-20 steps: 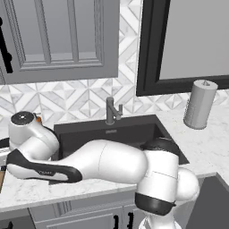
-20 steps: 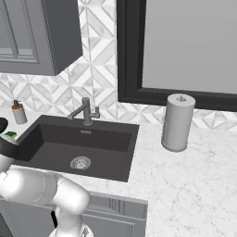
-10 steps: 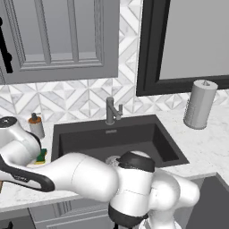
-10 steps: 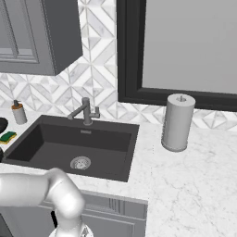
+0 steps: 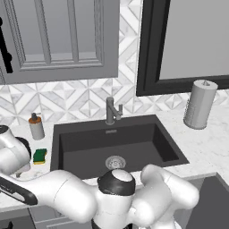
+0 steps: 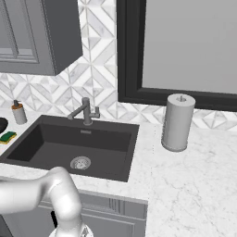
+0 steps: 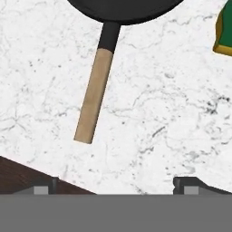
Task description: Pick the pan and sponge and place them into the sink. Then turn on the water.
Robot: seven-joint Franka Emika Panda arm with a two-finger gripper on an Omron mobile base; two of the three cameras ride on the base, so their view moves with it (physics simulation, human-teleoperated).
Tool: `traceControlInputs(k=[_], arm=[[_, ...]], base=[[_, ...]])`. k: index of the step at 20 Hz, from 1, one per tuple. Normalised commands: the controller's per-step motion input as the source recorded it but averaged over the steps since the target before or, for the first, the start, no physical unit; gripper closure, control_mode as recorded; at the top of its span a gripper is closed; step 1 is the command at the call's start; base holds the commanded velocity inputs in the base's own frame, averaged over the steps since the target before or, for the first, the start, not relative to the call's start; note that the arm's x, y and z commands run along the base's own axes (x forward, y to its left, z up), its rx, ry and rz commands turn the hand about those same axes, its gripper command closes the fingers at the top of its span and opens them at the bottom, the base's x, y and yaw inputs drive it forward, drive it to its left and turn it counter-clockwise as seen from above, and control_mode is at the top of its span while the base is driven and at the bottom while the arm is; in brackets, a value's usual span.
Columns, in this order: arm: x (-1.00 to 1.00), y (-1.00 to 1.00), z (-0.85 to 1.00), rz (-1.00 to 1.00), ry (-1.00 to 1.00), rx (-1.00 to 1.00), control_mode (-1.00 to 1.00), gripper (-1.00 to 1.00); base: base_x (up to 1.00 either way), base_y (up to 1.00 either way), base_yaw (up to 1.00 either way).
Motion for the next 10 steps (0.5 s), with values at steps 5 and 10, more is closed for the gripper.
traceControlInputs(k=[5, 10], arm=[[0.00, 0.22, -0.20, 0.00, -0.10, 0.00, -1.00, -1.00], [0.02, 0.01, -0.32, 0.00, 0.00, 0.00, -1.00, -1.00]], base=[[0.00, 0.00, 0.00], [0.00, 0.00, 0.00]])
